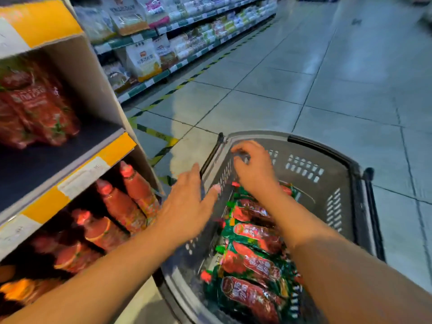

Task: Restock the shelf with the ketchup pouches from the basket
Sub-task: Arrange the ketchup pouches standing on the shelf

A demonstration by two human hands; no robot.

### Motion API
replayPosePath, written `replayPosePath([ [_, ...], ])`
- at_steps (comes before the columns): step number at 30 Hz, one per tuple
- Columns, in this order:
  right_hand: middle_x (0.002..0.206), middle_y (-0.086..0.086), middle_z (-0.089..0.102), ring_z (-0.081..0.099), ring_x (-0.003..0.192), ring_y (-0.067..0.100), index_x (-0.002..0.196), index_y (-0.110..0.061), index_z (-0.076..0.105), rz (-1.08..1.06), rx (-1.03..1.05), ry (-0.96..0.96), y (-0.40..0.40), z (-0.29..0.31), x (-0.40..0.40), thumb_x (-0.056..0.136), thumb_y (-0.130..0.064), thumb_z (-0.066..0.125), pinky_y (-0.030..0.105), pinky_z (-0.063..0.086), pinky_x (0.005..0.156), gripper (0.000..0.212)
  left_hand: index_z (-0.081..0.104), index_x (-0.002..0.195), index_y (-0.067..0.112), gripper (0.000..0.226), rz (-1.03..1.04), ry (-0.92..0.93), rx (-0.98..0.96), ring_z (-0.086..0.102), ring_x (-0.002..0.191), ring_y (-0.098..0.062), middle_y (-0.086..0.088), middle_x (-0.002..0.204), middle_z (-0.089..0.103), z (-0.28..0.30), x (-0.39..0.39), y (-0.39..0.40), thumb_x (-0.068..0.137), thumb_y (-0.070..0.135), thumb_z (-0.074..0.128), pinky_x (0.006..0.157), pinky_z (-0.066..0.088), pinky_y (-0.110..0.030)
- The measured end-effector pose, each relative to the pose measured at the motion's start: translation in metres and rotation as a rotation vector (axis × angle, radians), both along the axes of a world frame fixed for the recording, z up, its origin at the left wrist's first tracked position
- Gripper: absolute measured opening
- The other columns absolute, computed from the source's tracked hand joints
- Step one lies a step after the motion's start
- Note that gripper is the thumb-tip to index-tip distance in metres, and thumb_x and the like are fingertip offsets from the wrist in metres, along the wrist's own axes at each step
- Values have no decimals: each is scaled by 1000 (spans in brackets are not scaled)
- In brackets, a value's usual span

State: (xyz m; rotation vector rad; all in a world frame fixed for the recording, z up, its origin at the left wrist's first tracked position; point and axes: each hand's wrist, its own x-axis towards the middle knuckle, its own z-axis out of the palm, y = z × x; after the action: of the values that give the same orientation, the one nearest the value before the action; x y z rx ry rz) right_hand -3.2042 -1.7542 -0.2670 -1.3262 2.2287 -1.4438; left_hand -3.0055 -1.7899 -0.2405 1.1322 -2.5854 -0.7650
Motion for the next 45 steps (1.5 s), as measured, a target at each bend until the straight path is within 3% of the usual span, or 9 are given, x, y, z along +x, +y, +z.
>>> replayPosePath([
  [7, 101, 6, 75, 70, 96, 28, 100, -14, 75, -195, 422, -147, 60, -34, -63, 92, -8, 63, 40, 58, 88, 16, 9, 164, 11, 87, 66, -274, -184, 55, 130, -38, -15, 153, 43, -23, -15, 6, 102, 67, 33, 90, 55, -51],
  [12, 93, 17, 75, 70, 86, 32, 94, -5, 73, 139, 881, 39, 88, -33, -48, 90, -15, 69, 44, 58, 75, 11, 12, 162, 8, 90, 63, -291, -254, 57, 125, -42, -20, 147, 46, -25, -15, 9, 100, 68, 35, 82, 55, -52],
  [16, 93, 10, 71, 68, 86, 27, 95, -10, 71, 471, 1245, 302, 116, -32, -1, 90, -25, 71, 40, 61, 75, 16, 14, 161, 7, 88, 53, -286, -259, 56, 123, -44, -21, 143, 48, -25, -15, 12, 100, 67, 37, 80, 54, -53],
  [20, 85, 3, 64, 64, 78, 20, 87, -15, 63, 400, 1354, 293, 149, -49, 18, 95, -29, 66, 35, 59, 74, 16, 15, 162, 7, 88, 59, -264, -241, 56, 124, -43, -22, 140, 49, -24, -14, 13, 101, 66, 38, 82, 55, -54],
  [23, 101, 3, 71, 71, 98, 24, 111, -19, 72, 321, 1405, 222, 156, -66, 7, 95, -31, 63, 40, 61, 89, 22, 13, 162, 7, 88, 54, -252, -235, 54, 126, -43, -22, 144, 47, -24, -14, 12, 101, 66, 37, 84, 54, -53],
  [30, 114, 9, 71, 68, 106, 29, 120, -14, 70, 404, 1471, 79, 150, -83, 5, 96, -27, 67, 45, 57, 100, 28, 15, 162, 7, 86, 40, -229, -200, 50, 132, -44, -23, 150, 43, -23, -13, 11, 102, 64, 38, 92, 50, -55],
  [37, 106, 17, 75, 72, 89, 27, 113, -3, 71, 345, 1380, -32, 149, -74, 10, 94, -20, 72, 40, 62, 85, 25, 33, 158, 9, 68, -1, 18, -173, 46, 138, -36, -16, 152, 45, -22, -6, 12, 104, 44, 54, 107, 42, -47],
  [42, 92, 24, 76, 76, 77, 30, 96, 0, 61, 220, 1189, -456, 145, -55, 12, 95, -6, 73, 42, 65, 70, 14, 69, 121, 8, 26, -135, 321, -242, 57, 125, -19, -6, 132, 63, -23, 8, 18, 95, 9, 66, 107, 32, -11],
  [45, 105, 26, 67, 74, 89, 35, 102, -4, 50, 153, 1040, -535, 145, -45, 14, 94, 0, 74, 46, 66, 63, 25, 73, 91, 15, 19, -180, 372, -92, 69, 90, -18, 3, 95, 73, -22, 13, 33, 88, -1, 63, 86, 55, -29],
])
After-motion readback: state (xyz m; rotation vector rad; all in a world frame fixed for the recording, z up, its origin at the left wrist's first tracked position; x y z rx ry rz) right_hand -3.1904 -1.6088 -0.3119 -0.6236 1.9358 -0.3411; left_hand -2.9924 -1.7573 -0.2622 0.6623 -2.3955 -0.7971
